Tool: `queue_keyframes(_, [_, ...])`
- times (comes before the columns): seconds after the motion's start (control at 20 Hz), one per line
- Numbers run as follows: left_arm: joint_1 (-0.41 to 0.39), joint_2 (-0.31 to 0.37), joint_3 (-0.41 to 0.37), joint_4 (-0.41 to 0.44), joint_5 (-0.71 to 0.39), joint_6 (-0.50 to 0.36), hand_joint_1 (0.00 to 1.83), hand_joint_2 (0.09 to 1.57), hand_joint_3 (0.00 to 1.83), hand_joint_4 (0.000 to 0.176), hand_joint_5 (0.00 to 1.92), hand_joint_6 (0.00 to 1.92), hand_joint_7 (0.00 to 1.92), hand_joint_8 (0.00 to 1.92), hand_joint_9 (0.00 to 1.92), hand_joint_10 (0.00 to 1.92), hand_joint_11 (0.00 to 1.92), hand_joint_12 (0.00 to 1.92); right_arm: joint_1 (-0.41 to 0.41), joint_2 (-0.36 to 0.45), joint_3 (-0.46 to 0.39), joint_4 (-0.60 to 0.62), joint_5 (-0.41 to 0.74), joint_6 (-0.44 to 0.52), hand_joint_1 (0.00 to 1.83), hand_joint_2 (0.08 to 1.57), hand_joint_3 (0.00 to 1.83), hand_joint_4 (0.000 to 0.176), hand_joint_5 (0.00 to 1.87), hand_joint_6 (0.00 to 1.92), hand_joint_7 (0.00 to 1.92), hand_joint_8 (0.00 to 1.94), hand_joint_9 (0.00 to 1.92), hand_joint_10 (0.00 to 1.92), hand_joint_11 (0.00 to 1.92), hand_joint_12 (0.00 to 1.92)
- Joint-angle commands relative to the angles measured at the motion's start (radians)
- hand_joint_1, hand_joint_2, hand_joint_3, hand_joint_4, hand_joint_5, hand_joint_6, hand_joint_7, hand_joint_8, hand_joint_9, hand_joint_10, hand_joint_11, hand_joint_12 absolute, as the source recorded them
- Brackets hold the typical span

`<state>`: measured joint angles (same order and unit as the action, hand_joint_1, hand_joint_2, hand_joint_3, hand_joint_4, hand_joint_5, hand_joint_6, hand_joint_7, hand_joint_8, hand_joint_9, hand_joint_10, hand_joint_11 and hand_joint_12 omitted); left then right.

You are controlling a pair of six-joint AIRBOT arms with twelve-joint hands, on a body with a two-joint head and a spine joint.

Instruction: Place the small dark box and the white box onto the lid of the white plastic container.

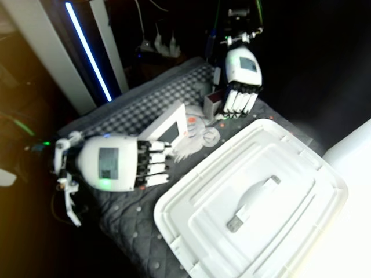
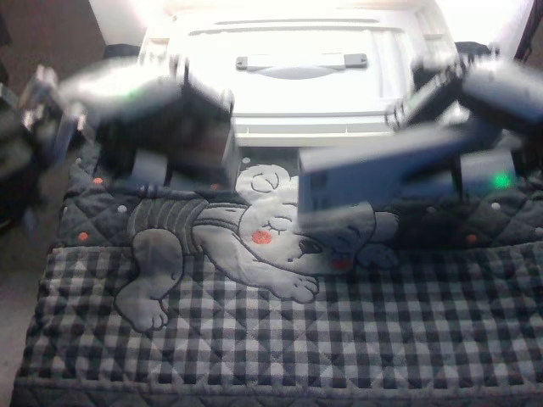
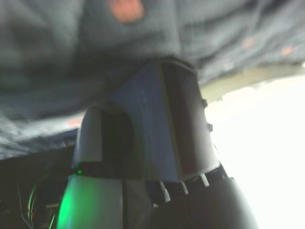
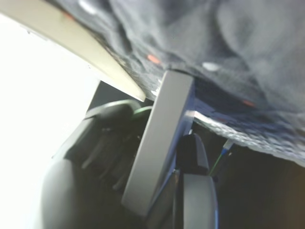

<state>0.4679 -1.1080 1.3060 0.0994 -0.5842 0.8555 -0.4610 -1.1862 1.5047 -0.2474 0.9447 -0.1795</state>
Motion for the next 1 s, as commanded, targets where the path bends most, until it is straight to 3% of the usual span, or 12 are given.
queue_keyframes(0.0, [-0.026, -0.006, 0.018, -0.015, -0.107, 0.0, 1.37, 1.05, 0.0, 0.0, 1.04, 0.73, 1.16, 0.71, 1.09, 0.98, 0.8, 1.37, 0.032, 0.019, 0.014, 0.035, 0.095, 0.007, 1.29, 1.04, 0.0, 0.0, 1.35, 0.04, 1.13, 1.02, 1.01, 1.47, 0.85, 1.91])
queue_keyframes(0.1, [-0.092, -0.043, 0.066, -0.018, -0.116, -0.001, 1.26, 1.09, 0.0, 0.0, 1.02, 0.76, 1.06, 1.02, 1.0, 0.84, 0.75, 1.45, 0.084, 0.018, 0.038, 0.007, 0.065, 0.005, 1.2, 1.02, 0.0, 0.0, 1.21, 0.58, 1.2, 1.05, 1.22, 1.43, 1.14, 1.79])
queue_keyframes(0.15, [-0.136, -0.067, 0.094, -0.017, -0.112, -0.001, 1.35, 1.09, 0.0, 0.0, 0.94, 0.85, 1.05, 0.86, 1.04, 1.09, 0.78, 1.4, 0.114, 0.017, 0.054, -0.006, 0.042, -0.002, 1.27, 1.02, 0.0, 0.0, 1.16, 0.58, 1.24, 0.79, 1.21, 1.12, 1.07, 1.6])
queue_keyframes(0.3, [-0.224, -0.112, 0.162, -0.015, -0.094, 0.017, 1.4, 1.05, 0.0, 0.0, 0.89, 0.94, 1.14, 0.65, 1.23, 0.84, 1.04, 1.08, 0.208, 0.004, 0.089, -0.025, -0.028, -0.057, 1.27, 1.02, 0.0, 0.0, 1.15, 0.67, 1.28, 0.55, 1.25, 0.79, 1.05, 1.41])
queue_keyframes(0.4, [-0.281, -0.157, 0.228, -0.006, -0.037, 0.02, 1.39, 1.08, 0.0, 0.0, 0.86, 0.97, 1.05, 0.83, 1.11, 1.04, 0.88, 1.21, 0.275, -0.009, 0.11, -0.025, -0.119, -0.128, 1.3, 1.02, 0.0, 0.0, 1.2, 0.45, 1.23, 0.78, 1.26, 1.01, 1.07, 1.52])
queue_keyframes(0.5, [-0.344, -0.224, 0.321, 0.027, 0.053, 0.02, 1.26, 1.13, 0.0, 0.0, 0.89, 0.98, 0.99, 1.07, 0.98, 0.96, 0.79, 1.36, 0.322, -0.049, 0.177, -0.029, -0.214, -0.133, 1.29, 1.07, 0.0, 0.0, 1.09, 0.54, 1.09, 1.06, 1.03, 1.05, 0.84, 1.47])
queue_keyframes(0.55, [-0.366, -0.251, 0.356, 0.034, 0.09, 0.02, 1.34, 1.13, 0.0, 0.0, 0.86, 1.02, 0.94, 1.05, 0.95, 1.19, 0.72, 1.4, 0.33, -0.074, 0.211, -0.029, -0.239, -0.12, 1.35, 1.14, 0.0, 0.0, 0.95, 0.71, 0.98, 1.13, 0.83, 1.36, 0.69, 1.45])
queue_keyframes(0.6, [-0.386, -0.274, 0.383, 0.036, 0.115, 0.02, 1.26, 1.11, 0.0, 0.0, 0.58, 0.46, 0.61, 0.4, 0.62, 0.6, 0.36, 1.14, 0.33, -0.095, 0.239, -0.03, -0.247, -0.095, 1.26, 1.12, 0.0, 0.0, 0.77, 0.37, 0.7, 0.57, 0.54, 0.86, 0.35, 1.34])
queue_keyframes(0.65, [-0.402, -0.282, 0.39, 0.041, 0.127, 0.02, 1.14, 1.03, 0.0, 0.127, 0.32, 0.14, 0.25, 0.1, 0.21, 0.18, 0.07, 0.57, 0.33, -0.103, 0.249, -0.032, -0.246, -0.079, 1.14, 1.05, 0.0, 0.025, 0.41, 0.1, 0.29, 0.15, 0.21, 0.32, 0.07, 0.95])
queue_keyframes(0.7, [-0.408, -0.28, 0.383, 0.046, 0.127, 0.02, 1.03, 0.99, 0.0, 0.166, 0.07, 0.03, 0.05, 0.02, 0.04, 0.04, 0.01, 0.11, 0.33, -0.105, 0.246, -0.036, -0.246, -0.079, 1.06, 1.02, 0.0, 0.146, 0.14, 0.02, 0.07, 0.03, 0.06, 0.1, 0.01, 0.5])
queue_keyframes(0.75, [-0.408, -0.276, 0.376, 0.048, 0.121, 0.021, 0.94, 0.97, 0.0, 0.174, 0.01, 0.0, 0.01, 0.0, 0.01, 0.01, 0.0, 0.02, 0.33, -0.106, 0.246, -0.036, -0.246, -0.079, 1.02, 0.98, 0.0, 0.17, 0.03, 0.0, 0.01, 0.01, 0.01, 0.02, 0.0, 0.28])
queue_keyframes(0.95, [-0.387, -0.273, 0.358, 0.057, 0.102, 0.021, 0.91, 0.91, 0.0, 0.176, 0.0, 0.0, 0.0, 0.0, 0.0, 0.0, 0.0, 0.0, 0.33, -0.103, 0.241, -0.042, -0.244, -0.079, 0.93, 0.99, 0.0, 0.176, 0.0, 0.0, 0.0, 0.0, 0.0, 0.0, 0.0, 0.03])
